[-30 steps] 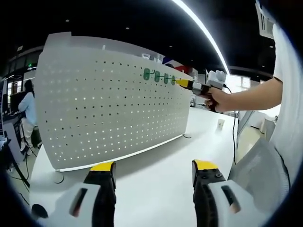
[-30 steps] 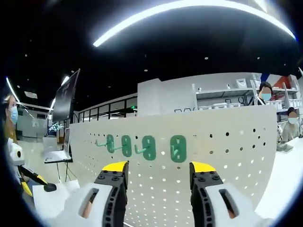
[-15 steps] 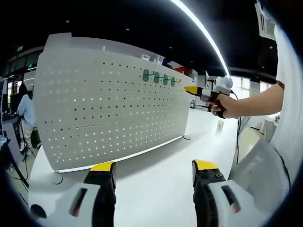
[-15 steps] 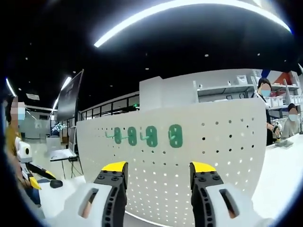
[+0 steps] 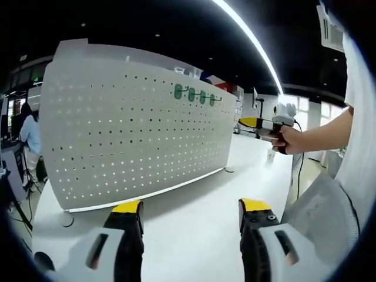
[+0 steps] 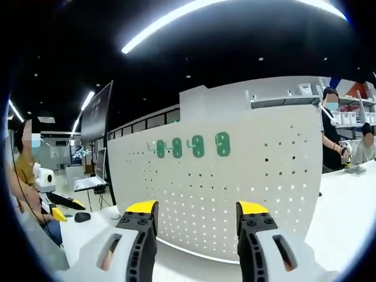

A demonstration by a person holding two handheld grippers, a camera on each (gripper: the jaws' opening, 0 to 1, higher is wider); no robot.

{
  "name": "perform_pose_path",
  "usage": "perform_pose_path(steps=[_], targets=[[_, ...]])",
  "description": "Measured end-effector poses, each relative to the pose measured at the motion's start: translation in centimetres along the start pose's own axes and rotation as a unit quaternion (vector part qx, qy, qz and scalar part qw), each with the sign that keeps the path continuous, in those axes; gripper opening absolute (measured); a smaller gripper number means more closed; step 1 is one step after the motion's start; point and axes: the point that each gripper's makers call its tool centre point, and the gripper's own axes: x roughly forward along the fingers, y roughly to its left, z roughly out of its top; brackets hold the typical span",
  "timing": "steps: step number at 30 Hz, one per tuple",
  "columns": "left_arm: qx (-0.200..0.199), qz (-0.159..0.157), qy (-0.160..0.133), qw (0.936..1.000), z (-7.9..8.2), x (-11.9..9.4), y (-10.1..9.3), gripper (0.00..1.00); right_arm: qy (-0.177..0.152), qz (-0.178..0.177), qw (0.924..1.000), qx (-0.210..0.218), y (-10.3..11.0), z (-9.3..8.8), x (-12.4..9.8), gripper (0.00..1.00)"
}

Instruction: Insert the hook assembly into the mounting plate slot until the hook locks in place.

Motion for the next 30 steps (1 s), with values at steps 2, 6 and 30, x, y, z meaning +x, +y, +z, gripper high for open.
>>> perform_pose_path(steps=[2, 6, 30], targets=[[-0.001, -0.001, 0.000, 1.0000, 0.0, 0.0, 0.0, 0.68, 0.002, 0.001, 1.0000, 0.002, 0.1, -0.2, -0.5, 0.52], [0.003, -0.002, -0.005, 1.0000, 0.2, 0.1, -0.2, 0.68, 0.007, 0.002, 1.0000, 0.006, 0.2, -0.8, -1.3, 0.52], [0.005, 0.011, -0.010, 0.9999, 0.1, 0.1, 0.4, 0.70, 0.040, 0.000, 0.9989, 0.026, 2.0, -5.3, -6.3, 0.56]])
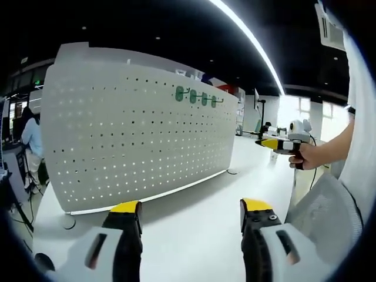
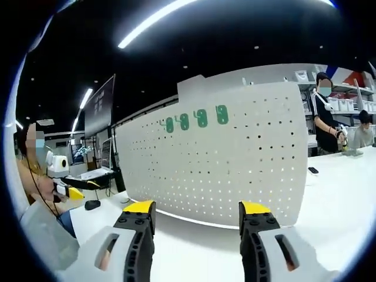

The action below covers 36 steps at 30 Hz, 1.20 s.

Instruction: Insert the hook assembly into the mounting plate slot until the hook locks in place.

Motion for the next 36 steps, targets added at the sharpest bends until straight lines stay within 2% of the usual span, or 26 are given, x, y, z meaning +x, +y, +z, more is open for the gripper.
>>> perform_pose_path(steps=[13, 22, 36], targets=[[0.002, 0.010, 0.001, 0.9999, -0.6, -1.0, 0.0, 0.73, 0.016, -0.001, 0.9999, 0.002, 0.7, -1.8, -2.5, 0.59], [0.005, 0.026, 0.002, 0.9996, -1.1, -2.8, 0.1, 0.74, 0.026, -0.001, 0.9996, 0.007, 1.3, -3.0, -4.3, 0.60], [-0.011, 0.058, -0.002, 0.9983, -1.9, -5.0, 0.8, 0.75, 0.034, -0.003, 0.9994, 0.011, 1.9, -3.6, -6.2, 0.60]])
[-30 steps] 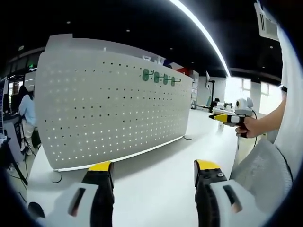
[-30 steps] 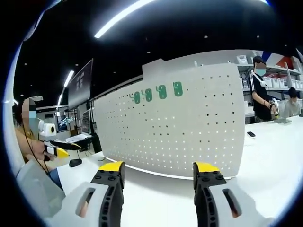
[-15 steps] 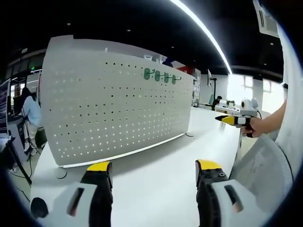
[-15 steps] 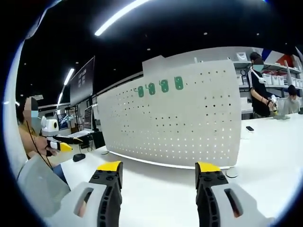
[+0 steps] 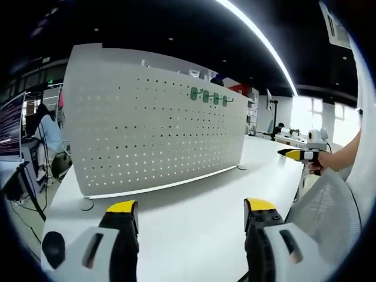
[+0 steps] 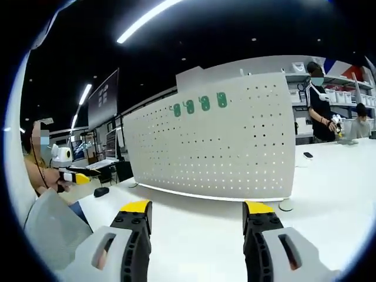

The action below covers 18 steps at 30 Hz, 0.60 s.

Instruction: Insert the hook assembly into the mounting plate slot until the hook locks in place.

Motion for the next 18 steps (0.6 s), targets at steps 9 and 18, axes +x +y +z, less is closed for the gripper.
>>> perform_pose_path(steps=[9, 18], targets=[[-0.007, 0.010, 0.002, 0.9999, -0.7, -1.0, 0.1, 0.76, 0.004, -0.004, 1.0000, 0.005, 0.0, -0.6, -0.9, 0.60], [-0.016, 0.019, 0.004, 0.9997, -1.2, -1.9, 0.1, 0.76, 0.008, -0.005, 0.9999, 0.012, 0.3, -1.2, -1.6, 0.61]])
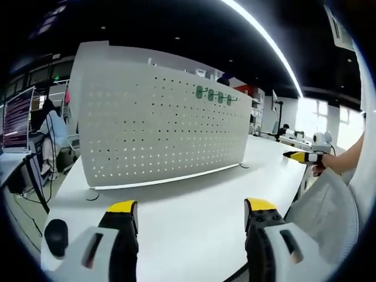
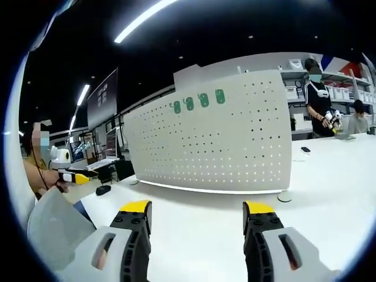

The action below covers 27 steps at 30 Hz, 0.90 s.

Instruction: Insert the hook assembly into the mounting plate slot until the hook locks in place.

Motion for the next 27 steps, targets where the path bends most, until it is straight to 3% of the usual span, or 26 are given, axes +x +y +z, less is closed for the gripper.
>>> perform_pose_path(steps=[27], targets=[[-0.003, 0.013, -0.006, 0.9999, -0.06, -0.80, 0.27, 0.76, -0.001, 0.000, 1.0000, 0.003, 0.56, -0.14, -0.59, 0.61]])
